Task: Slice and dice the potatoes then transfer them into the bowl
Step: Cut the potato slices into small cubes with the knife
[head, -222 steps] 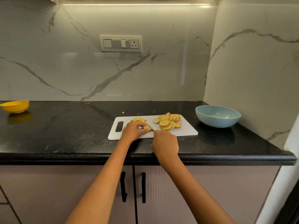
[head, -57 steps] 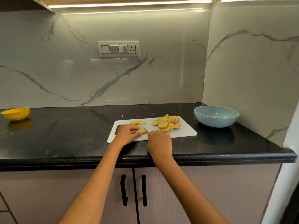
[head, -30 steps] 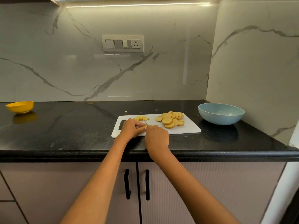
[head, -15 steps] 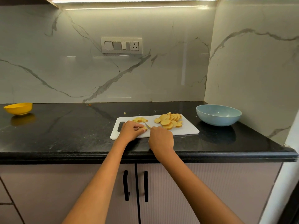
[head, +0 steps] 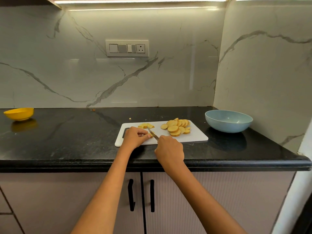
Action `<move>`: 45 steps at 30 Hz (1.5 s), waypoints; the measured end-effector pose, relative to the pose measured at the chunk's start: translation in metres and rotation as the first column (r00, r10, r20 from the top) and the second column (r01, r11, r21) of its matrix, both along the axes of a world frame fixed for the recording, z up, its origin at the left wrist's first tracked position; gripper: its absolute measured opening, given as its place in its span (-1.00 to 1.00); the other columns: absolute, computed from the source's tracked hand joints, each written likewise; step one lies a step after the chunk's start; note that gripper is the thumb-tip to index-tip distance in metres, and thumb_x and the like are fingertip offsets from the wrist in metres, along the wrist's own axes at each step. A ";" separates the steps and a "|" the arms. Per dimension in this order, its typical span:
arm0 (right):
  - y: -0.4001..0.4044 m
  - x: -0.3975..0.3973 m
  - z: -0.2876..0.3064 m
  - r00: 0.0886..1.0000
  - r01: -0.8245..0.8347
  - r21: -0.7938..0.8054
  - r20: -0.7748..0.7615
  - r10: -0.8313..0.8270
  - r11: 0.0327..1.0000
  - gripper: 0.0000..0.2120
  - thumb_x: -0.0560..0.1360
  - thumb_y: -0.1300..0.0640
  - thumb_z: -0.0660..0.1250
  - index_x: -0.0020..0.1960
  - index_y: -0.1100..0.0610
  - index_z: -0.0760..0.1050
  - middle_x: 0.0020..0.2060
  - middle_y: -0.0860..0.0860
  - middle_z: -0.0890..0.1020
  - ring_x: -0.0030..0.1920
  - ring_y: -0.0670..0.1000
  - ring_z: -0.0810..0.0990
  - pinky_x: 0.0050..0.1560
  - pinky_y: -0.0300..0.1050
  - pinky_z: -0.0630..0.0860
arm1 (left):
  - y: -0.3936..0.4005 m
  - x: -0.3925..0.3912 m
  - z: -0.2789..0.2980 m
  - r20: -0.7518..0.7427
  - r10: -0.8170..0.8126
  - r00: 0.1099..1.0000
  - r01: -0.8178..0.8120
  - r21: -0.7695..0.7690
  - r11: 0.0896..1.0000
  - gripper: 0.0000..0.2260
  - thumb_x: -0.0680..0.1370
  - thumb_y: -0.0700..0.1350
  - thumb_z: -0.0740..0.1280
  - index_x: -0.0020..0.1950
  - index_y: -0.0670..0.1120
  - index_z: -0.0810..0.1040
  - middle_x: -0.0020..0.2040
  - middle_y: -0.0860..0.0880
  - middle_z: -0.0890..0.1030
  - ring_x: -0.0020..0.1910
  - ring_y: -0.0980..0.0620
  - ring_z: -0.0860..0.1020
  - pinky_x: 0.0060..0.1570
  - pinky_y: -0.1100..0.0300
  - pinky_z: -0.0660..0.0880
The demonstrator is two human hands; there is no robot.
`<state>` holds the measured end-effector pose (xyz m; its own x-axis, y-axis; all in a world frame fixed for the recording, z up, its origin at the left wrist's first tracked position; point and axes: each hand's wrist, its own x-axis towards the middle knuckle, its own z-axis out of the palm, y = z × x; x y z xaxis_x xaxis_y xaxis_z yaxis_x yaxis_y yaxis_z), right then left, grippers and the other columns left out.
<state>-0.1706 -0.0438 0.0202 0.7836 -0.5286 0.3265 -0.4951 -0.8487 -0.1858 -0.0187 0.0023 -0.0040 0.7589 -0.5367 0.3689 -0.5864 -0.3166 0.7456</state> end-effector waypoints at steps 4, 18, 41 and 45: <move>0.000 0.000 0.000 1.000 -0.008 -0.016 -0.013 0.008 1.000 -0.77 0.59 0.17 0.16 0.22 0.19 0.42 0.08 0.09 0.55 0.04 0.05 0.57 -0.15 -0.18 0.36 | 0.000 -0.001 0.000 0.003 -0.004 1.000 0.004 0.005 1.000 -0.77 0.45 -0.14 0.43 0.09 -0.16 0.64 0.11 -0.09 0.63 0.12 0.03 0.55 0.10 0.23 0.43; 0.006 0.008 -0.003 0.997 -0.058 -0.174 -0.062 0.047 0.983 -0.75 0.61 0.24 0.09 0.25 0.18 0.41 0.09 0.08 0.54 0.05 0.04 0.56 -0.16 -0.17 0.34 | 0.002 -0.003 -0.001 0.053 -0.004 0.999 0.005 -0.026 1.000 -0.85 0.44 -0.17 0.44 -0.03 -0.16 0.68 -0.02 -0.08 0.67 -0.01 0.06 0.57 0.02 0.23 0.46; 0.003 0.004 0.002 0.999 -0.032 -0.004 -0.014 0.032 0.999 -0.77 0.59 0.18 0.16 0.22 0.19 0.42 0.11 0.11 0.54 0.07 0.07 0.57 -0.14 -0.17 0.36 | 0.001 0.005 -0.004 0.024 0.064 0.998 -0.064 0.007 0.998 -0.83 0.45 -0.17 0.43 -0.02 -0.20 0.67 -0.01 -0.16 0.65 0.05 -0.09 0.55 0.11 0.06 0.47; 0.005 0.006 0.003 0.999 -0.044 -0.025 -0.029 0.043 0.999 -0.75 0.59 0.17 0.16 0.25 0.19 0.40 0.13 0.11 0.53 0.09 0.07 0.56 -0.07 -0.15 0.40 | 0.002 0.003 -0.003 0.040 0.051 0.998 -0.051 0.008 0.999 -0.84 0.46 -0.16 0.42 -0.01 -0.19 0.67 -0.04 -0.15 0.66 -0.09 -0.01 0.51 0.03 0.09 0.45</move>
<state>-0.1648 -0.0393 0.0234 0.8148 -0.4856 0.3168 -0.4626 -0.8739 -0.1496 -0.0153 0.0042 -0.0073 0.7700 -0.5012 0.3949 -0.5987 -0.3537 0.7186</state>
